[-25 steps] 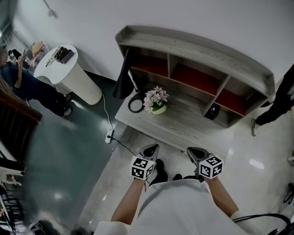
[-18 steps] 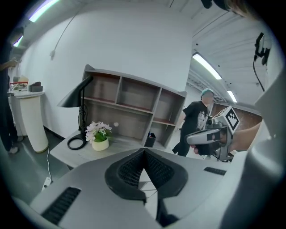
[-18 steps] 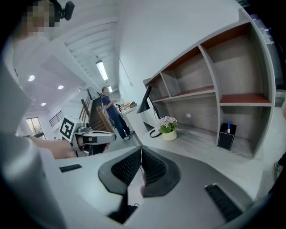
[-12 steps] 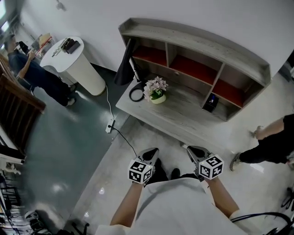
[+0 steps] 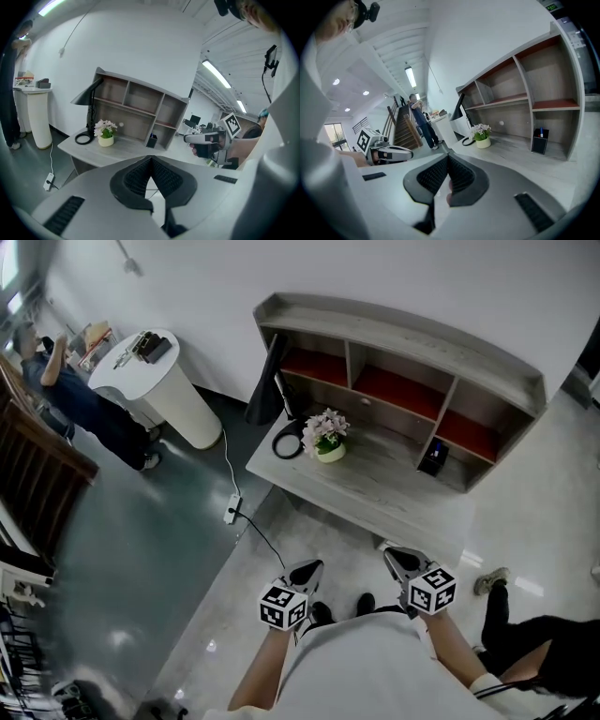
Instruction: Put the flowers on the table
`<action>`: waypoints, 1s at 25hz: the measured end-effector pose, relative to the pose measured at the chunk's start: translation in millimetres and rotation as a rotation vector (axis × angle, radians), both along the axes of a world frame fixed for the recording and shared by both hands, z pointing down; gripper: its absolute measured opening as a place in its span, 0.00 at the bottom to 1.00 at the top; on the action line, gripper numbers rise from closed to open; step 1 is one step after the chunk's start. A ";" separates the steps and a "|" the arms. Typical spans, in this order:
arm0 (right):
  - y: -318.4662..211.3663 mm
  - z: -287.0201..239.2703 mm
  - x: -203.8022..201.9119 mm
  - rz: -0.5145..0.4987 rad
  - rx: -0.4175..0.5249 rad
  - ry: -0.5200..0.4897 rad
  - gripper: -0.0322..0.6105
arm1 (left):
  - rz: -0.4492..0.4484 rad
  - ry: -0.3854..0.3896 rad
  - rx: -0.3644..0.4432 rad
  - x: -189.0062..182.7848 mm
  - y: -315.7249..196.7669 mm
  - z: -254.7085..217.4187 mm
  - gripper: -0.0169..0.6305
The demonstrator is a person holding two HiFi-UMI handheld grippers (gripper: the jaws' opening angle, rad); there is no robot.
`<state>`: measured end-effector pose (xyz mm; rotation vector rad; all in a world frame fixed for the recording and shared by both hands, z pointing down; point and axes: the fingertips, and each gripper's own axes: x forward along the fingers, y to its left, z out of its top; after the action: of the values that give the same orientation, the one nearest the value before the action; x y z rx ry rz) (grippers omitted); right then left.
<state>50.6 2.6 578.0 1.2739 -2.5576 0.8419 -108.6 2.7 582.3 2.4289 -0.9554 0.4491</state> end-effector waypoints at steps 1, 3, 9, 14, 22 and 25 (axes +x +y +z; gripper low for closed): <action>1.8 -2.1 -2.8 0.007 0.001 -0.007 0.08 | 0.004 0.002 0.001 -3.1 1.3 -1.8 0.04; 3.6 -5.2 -7.7 0.016 0.005 -0.015 0.08 | 0.010 0.009 0.005 -7.6 2.1 -4.7 0.04; 0.0 -11.0 -17.4 0.033 0.011 -0.021 0.08 | 0.019 0.032 0.012 -16.3 1.5 -8.8 0.04; -5.2 -13.6 -20.6 0.053 0.020 -0.019 0.08 | 0.023 0.040 0.020 -22.9 -2.6 -11.3 0.04; -6.3 -17.3 -29.2 0.058 0.024 -0.017 0.08 | 0.036 0.048 0.031 -26.9 -9.5 -17.5 0.04; -5.9 -18.2 -31.4 0.060 0.024 -0.018 0.08 | 0.040 0.048 0.028 -28.0 -8.9 -16.6 0.04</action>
<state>19.2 -3.2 559.8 1.3624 -2.5622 0.8403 -136.6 -6.3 565.7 2.4764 -0.9000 0.3918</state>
